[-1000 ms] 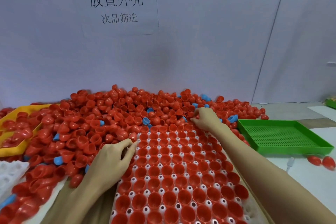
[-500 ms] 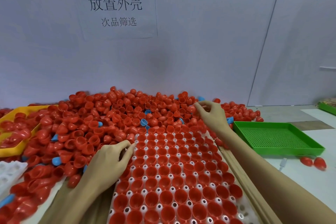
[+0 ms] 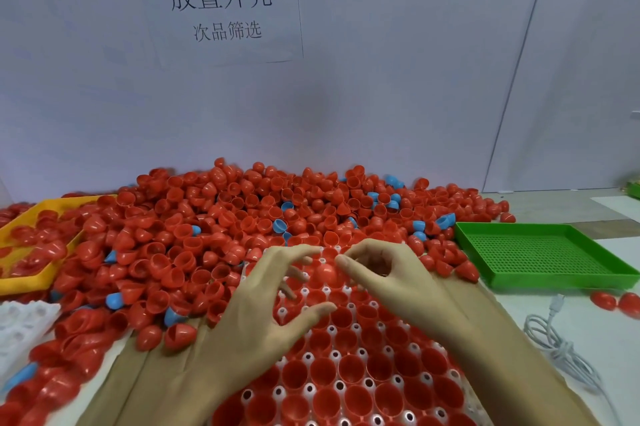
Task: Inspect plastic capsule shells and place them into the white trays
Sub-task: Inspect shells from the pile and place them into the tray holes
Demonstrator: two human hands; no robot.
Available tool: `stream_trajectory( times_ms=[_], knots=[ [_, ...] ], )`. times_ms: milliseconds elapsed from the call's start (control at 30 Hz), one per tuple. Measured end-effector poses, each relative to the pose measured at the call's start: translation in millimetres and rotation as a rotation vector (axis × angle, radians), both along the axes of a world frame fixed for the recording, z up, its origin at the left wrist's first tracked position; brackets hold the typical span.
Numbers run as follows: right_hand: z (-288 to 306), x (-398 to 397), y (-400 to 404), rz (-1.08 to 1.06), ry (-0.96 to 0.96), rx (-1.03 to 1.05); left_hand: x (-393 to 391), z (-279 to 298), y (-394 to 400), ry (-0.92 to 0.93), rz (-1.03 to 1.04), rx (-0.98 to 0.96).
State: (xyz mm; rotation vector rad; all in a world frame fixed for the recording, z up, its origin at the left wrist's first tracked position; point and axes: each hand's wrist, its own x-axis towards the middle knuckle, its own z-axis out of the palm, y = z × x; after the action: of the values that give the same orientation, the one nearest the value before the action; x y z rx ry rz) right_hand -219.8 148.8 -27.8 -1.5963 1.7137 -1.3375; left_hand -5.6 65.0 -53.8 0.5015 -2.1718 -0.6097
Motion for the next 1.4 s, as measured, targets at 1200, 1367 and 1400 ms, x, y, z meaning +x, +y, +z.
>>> stream_trajectory(
  times_ms=[1200, 1367, 1400],
  knots=[
    [-9, -2, 17, 0.157, 0.374, -0.278, -5, 5, 7, 0.323, -0.098, 0.259],
    [-11, -5, 16, 0.135, 0.380, -0.310, -5, 4, 6, 0.285, -0.090, 0.231],
    [-11, -5, 16, 0.132, 0.371, -0.309, -5, 3, 6, 0.277, -0.084, 0.223]
  ],
)
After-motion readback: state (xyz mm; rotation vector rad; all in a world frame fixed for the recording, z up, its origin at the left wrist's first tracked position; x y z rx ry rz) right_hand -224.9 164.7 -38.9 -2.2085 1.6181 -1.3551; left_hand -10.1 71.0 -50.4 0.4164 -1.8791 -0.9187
